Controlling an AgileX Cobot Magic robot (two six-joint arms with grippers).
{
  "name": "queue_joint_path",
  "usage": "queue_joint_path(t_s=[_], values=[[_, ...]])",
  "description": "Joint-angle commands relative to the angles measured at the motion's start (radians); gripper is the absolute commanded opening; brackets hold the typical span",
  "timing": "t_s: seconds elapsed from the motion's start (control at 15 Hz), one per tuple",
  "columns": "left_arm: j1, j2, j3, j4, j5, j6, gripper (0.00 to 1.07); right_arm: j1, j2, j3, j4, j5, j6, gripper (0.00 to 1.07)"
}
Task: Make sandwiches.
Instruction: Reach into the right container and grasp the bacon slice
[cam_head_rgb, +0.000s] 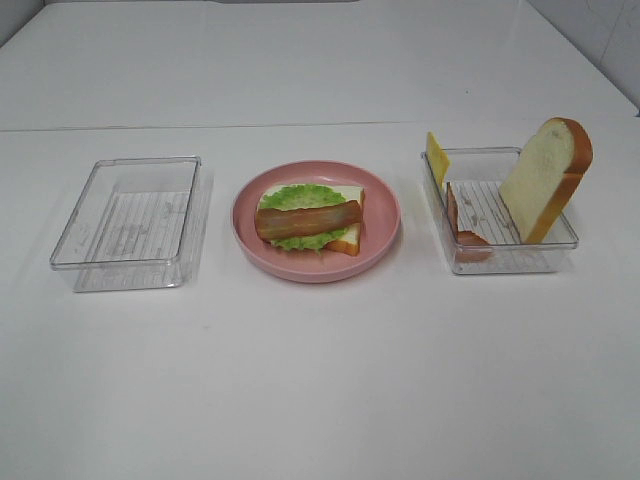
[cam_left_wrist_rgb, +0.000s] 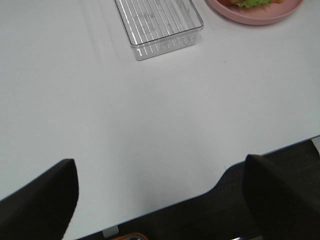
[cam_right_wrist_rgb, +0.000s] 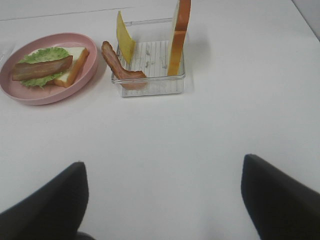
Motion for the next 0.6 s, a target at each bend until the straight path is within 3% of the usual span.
queue_joint_path(t_s=[0.07, 0.2, 0.6], values=[[0.003, -0.211, 0.082, -0.002, 0.058, -0.001, 0.85, -0.005, 0.038, -0.012, 0.006, -0.031, -0.001, 0.78], [0.003, -0.342, 0.137, 0.008, 0.071, 0.002, 0.85, -0.005, 0.175, -0.064, 0.009, -0.044, -0.001, 0.78], [0.003, -0.310, 0.151, 0.010, -0.077, 0.032, 0.85, -0.005, 0.653, -0.231, 0.077, -0.135, -0.009, 0.78]])
